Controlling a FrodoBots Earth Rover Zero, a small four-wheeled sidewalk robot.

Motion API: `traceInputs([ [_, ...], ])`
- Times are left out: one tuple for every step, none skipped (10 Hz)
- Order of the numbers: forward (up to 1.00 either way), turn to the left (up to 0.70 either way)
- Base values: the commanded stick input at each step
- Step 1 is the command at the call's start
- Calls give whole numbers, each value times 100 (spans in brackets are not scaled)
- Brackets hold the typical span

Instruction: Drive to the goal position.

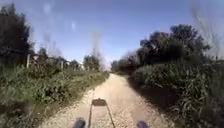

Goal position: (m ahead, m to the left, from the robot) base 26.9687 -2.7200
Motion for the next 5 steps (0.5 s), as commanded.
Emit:
traceInputs([
  [70,0],
  [70,0],
  [70,0],
  [70,0],
  [70,0],
])
